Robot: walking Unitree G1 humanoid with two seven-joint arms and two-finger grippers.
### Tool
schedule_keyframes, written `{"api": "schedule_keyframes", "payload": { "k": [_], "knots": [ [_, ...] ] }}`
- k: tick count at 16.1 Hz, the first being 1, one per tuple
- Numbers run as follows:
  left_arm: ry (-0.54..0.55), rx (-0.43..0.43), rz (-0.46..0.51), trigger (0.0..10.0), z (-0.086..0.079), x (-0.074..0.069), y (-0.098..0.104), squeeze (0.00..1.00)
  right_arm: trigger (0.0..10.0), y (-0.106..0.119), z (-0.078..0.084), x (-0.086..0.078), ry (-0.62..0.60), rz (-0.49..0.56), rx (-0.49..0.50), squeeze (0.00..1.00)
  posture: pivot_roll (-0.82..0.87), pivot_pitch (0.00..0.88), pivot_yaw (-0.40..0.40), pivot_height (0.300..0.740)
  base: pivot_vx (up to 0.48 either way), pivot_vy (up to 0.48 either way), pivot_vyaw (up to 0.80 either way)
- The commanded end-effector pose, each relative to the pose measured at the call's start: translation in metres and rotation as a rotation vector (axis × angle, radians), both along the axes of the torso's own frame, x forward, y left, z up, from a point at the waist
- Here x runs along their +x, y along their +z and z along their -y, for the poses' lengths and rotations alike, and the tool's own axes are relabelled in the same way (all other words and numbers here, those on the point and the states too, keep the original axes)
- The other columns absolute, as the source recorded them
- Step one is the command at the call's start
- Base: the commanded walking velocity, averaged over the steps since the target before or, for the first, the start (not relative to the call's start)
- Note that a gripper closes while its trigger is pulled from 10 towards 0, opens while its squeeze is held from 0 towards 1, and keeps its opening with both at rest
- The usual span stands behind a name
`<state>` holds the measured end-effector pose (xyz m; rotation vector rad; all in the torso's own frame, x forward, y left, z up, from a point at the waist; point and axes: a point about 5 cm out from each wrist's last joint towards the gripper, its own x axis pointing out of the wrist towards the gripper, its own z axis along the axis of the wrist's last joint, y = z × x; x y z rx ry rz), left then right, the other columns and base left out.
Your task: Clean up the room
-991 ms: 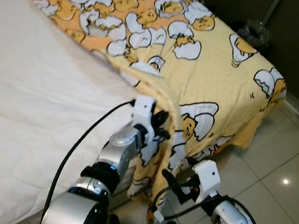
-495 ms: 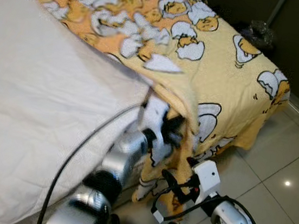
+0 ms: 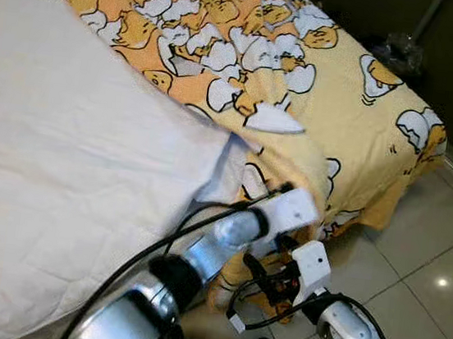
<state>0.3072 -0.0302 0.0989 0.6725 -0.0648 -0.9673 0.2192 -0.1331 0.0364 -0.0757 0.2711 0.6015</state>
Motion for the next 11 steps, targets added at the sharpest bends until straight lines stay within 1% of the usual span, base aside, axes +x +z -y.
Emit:
{"api": "schedule_keyframes", "payload": {
  "k": [1, 2, 3, 4, 5, 6, 7, 8, 9, 10, 11],
  "knots": [
    [0.004, 0.110, 0.106, 10.0, -0.007, 0.004, -0.002, 1.00, 10.0, -0.003, 0.000, -0.002, -0.002, -0.010, -0.011, 0.00, -0.24, 0.143, 0.061, 0.731, 0.000, 0.000, 0.00],
    [0.100, 0.170, 0.160, 10.0, -0.028, 0.018, 0.000, 1.00, 10.0, -0.003, -0.001, 0.000, -0.003, -0.007, -0.011, 0.00, -0.24, 0.139, 0.060, 0.731, 0.000, 0.000, 0.00],
    [0.166, 0.179, 0.144, 10.0, -0.042, 0.025, -0.002, 1.00, 10.0, -0.002, 0.000, 0.001, -0.004, -0.005, -0.012, 0.00, -0.24, 0.139, 0.060, 0.731, 0.000, 0.000, 0.00],
    [0.215, 0.174, 0.119, 10.0, -0.054, 0.030, -0.004, 1.00, 10.0, -0.002, 0.000, 0.001, -0.005, -0.005, -0.013, 0.00, -0.24, 0.139, 0.060, 0.731, 0.000, 0.000, 0.00],
    [0.267, 0.189, 0.104, 10.0, -0.070, 0.034, -0.007, 1.00, 10.0, -0.003, 0.000, 0.001, -0.004, -0.005, -0.014, 0.00, -0.23, 0.131, 0.060, 0.731, 0.000, 0.000, 0.00],
    [0.294, 0.183, 0.084, 10.0, -0.077, 0.036, -0.007, 1.00, 10.0, -0.003, 0.000, 0.000, -0.004, -0.006, -0.015, 0.00, -0.23, 0.131, 0.060, 0.731, 0.000, 0.000, 0.00],
    [0.329, 0.136, 0.042, 10.0, -0.084, 0.037, -0.007, 1.00, 10.0, -0.004, 0.001, 0.000, -0.003, -0.006, -0.015, 0.00, -0.23, 0.129, 0.059, 0.731, 0.000, 0.000, 0.00],
    [0.351, 0.086, 0.015, 10.0, -0.087, 0.038, -0.005, 0.00, 10.0, -0.004, 0.001, 0.000, -0.003, -0.006, -0.015, 0.00, -0.23, 0.127, 0.059, 0.731, 0.000, 0.000, 0.00],
    [0.413, -0.115, -0.085, 10.0, -0.090, 0.040, 0.002, 0.00, 10.0, -0.004, 0.001, 0.001, -0.004, -0.004, -0.015, 0.00, -0.22, 0.121, 0.058, 0.731, 0.000, 0.000, 0.00],
    [0.450, -0.268, -0.186, 10.0, -0.089, 0.039, 0.003, 0.00, 10.0, -0.003, 0.001, 0.002, -0.007, 0.001, -0.012, 0.00, -0.22, 0.119, 0.058, 0.731, 0.000, 0.000, 0.00],
    [0.469, -0.506, -0.387, 10.0, -0.085, 0.033, -0.002, 0.00, 10.0, -0.001, 0.002, 0.004, -0.015, 0.012, -0.010, 0.00, -0.22, 0.117, 0.057, 0.731, 0.000, 0.000, 0.00]
  ]
}}
